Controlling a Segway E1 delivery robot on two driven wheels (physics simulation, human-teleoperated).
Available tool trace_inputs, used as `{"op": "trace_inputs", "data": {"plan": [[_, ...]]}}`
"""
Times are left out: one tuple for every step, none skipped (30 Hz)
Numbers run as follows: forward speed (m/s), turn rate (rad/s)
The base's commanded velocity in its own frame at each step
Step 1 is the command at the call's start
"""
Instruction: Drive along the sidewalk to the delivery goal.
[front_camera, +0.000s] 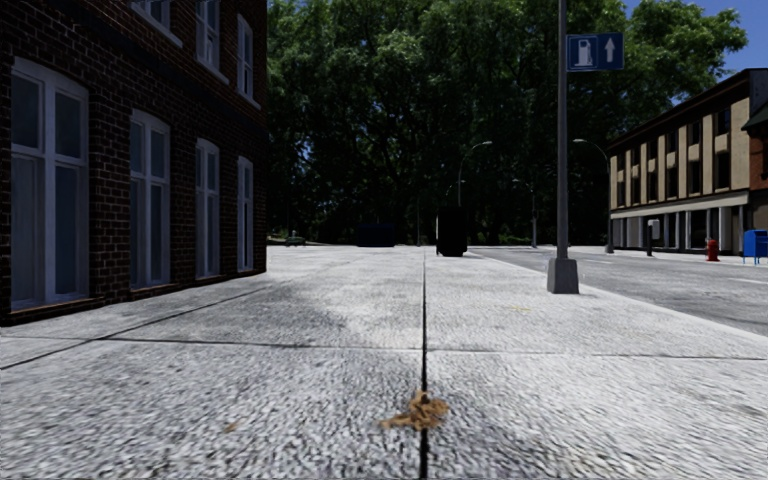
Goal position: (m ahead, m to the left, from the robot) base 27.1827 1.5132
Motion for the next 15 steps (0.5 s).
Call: {"op": "trace_inputs", "data": {"plan": [[2.00, 0.00], [2.00, 0.00], [2.00, 0.00], [2.00, 0.00], [2.00, 0.00], [2.00, 0.00], [2.00, 0.00], [2.00, 0.00], [2.00, 0.00], [2.00, 0.00], [2.00, 0.00], [2.00, 0.00], [2.00, 0.00], [2.00, 0.00], [2.00, 0.00]]}}
